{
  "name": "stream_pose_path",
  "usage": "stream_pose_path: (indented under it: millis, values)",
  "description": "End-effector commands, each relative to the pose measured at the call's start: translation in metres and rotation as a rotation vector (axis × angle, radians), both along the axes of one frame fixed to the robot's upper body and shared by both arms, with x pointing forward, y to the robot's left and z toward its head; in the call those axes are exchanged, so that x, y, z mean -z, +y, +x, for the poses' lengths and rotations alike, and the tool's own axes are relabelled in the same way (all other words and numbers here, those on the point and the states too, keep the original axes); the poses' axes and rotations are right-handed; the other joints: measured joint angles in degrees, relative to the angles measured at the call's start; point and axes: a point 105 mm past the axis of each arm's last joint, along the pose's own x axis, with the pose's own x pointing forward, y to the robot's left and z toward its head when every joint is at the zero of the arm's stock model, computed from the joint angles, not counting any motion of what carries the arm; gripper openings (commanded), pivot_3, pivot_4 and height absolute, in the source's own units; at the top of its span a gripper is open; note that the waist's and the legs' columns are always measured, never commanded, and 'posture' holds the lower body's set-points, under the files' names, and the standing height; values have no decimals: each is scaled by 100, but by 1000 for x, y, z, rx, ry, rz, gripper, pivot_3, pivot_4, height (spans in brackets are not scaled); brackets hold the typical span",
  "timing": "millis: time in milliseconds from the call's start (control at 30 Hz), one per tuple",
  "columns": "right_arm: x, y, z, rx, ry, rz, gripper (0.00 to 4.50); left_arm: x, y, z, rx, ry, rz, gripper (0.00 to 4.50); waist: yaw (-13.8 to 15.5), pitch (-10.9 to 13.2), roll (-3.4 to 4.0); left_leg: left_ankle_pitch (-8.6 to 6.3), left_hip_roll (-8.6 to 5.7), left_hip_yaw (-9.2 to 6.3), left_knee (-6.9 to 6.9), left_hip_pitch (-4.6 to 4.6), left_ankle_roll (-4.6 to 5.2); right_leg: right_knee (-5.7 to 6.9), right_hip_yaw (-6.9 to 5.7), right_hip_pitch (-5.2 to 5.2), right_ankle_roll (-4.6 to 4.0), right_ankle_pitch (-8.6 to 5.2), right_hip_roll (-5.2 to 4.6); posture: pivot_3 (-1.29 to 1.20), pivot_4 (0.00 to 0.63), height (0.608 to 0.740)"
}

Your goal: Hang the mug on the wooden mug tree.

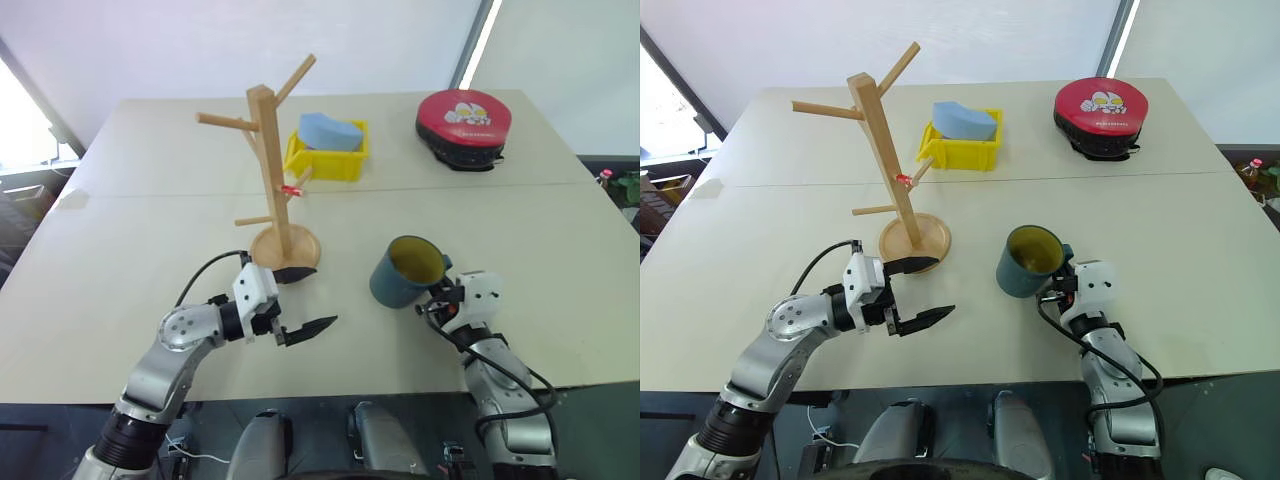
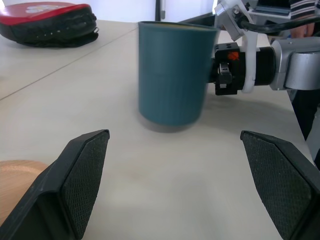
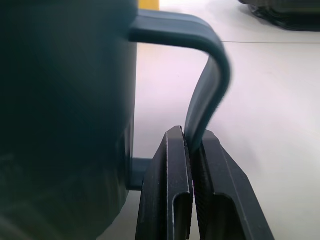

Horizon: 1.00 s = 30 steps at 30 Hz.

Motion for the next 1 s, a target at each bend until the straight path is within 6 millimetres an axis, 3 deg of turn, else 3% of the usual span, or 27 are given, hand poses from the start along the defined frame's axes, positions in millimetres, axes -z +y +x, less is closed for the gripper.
stream_pose_path:
  millis: [33, 200, 333, 433, 733, 1000]
  values:
    - [-26, 17, -2, -122, -105, -206, 23, -11, 9, 3, -34, -40, -22, 4500, -1, 0, 0, 0, 0, 0, 0, 0, 0, 0, 0, 0, 0, 0, 0, 0, 150, 740]
    - [-63, 59, -13, -446, -245, -551, 23, -11, 42, 12, -153, -24, -14, 4500, -34, 5, -3, 0, 1, -1, -1, 5, 0, 2, -1, -1, 1, 0, 7, 0, 150, 740]
    - [-114, 85, -8, -554, -364, -613, 23, -14, 70, 19, -231, -41, 18, 4500, -34, 17, -14, 0, 3, -4, 2, 11, 1, 14, -4, -1, 1, 0, 11, 0, 150, 740]
    - [-137, 97, -2, -581, -400, -664, 23, -20, 85, 24, -273, -62, 22, 4500, 10, 22, -22, 0, 2, -11, 22, 6, 0, 34, -10, -2, 0, 0, 9, 0, 150, 740]
    - [-169, 124, 18, -633, -417, -746, 23, -41, 100, 23, -287, -59, -6, 4500, -24, 25, -25, 1, -6, -38, 26, -38, -1, 16, -44, -23, 0, 3, -19, 0, 150, 740]
    - [-176, 136, 22, -654, -430, -781, 23, -66, 107, 21, -283, -60, -60, 4500, 2, 24, -26, 2, -10, -56, 33, -74, -2, 10, -68, -38, -2, 3, -32, 0, 150, 740]
